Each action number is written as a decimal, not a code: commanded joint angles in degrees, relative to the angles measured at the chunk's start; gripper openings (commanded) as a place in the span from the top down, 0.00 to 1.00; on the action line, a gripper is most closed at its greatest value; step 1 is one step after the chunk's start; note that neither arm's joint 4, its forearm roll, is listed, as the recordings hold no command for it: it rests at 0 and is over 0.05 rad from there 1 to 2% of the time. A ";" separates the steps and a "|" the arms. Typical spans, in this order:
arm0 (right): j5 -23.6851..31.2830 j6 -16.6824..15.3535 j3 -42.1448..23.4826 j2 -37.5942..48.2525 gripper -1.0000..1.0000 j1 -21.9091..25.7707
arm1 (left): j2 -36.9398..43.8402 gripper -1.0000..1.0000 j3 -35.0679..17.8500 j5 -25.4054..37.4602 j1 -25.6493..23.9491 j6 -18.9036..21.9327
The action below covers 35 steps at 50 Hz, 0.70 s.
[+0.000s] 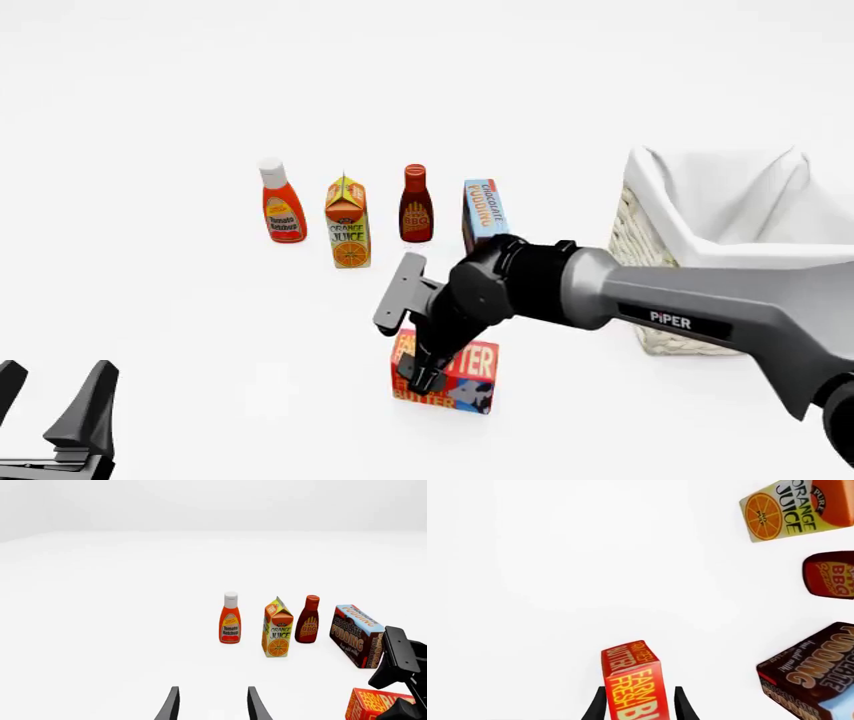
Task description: Pick the butter and place it in the basket.
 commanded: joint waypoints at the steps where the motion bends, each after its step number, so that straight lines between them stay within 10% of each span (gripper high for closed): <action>1: 0.33 -0.62 -1.88 2.31 0.00 -1.81 | 0.00 0.00 0.00 0.00 0.00 0.00; 35: -0.41 -0.83 -3.22 4.92 0.00 -1.08 | 0.00 0.00 0.00 0.00 0.00 0.00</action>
